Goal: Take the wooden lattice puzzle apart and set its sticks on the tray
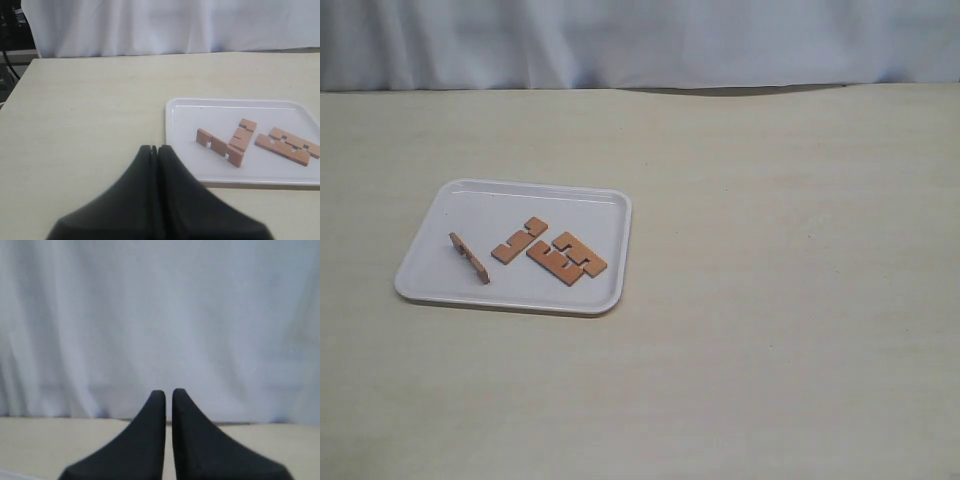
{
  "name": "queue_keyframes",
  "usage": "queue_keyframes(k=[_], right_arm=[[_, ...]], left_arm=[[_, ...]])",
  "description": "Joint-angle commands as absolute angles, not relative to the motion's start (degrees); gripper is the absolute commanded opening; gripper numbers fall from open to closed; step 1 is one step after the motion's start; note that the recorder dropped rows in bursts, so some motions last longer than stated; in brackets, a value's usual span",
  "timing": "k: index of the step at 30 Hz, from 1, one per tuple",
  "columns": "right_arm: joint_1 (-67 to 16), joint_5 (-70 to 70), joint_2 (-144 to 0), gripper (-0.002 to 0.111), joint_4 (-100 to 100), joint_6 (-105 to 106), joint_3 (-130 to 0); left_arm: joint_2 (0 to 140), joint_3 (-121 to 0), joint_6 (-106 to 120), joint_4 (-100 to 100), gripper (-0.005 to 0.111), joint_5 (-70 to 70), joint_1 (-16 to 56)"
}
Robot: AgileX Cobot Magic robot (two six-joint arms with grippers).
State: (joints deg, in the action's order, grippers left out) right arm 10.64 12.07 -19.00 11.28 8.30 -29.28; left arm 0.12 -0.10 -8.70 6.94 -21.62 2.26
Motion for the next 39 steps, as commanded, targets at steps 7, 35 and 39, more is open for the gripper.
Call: queue_keyframes(k=[7, 35, 39], right_arm=[[10.39, 8.90, -0.68, 0.005, 12.82, 8.06, -24.33], [9.25, 3.20, 0.00, 0.005, 14.75, 8.13, 0.00], [9.25, 8.52, 0.00, 0.005, 14.29, 8.05, 0.00]], left_arm=[[0.00, 0.00, -8.68, 6.94, 0.000, -20.64, 2.74], [0.00, 0.00, -8.68, 6.94, 0.000, -20.64, 2.74], [0.00, 0.00, -8.68, 6.94, 0.000, -20.64, 2.74]])
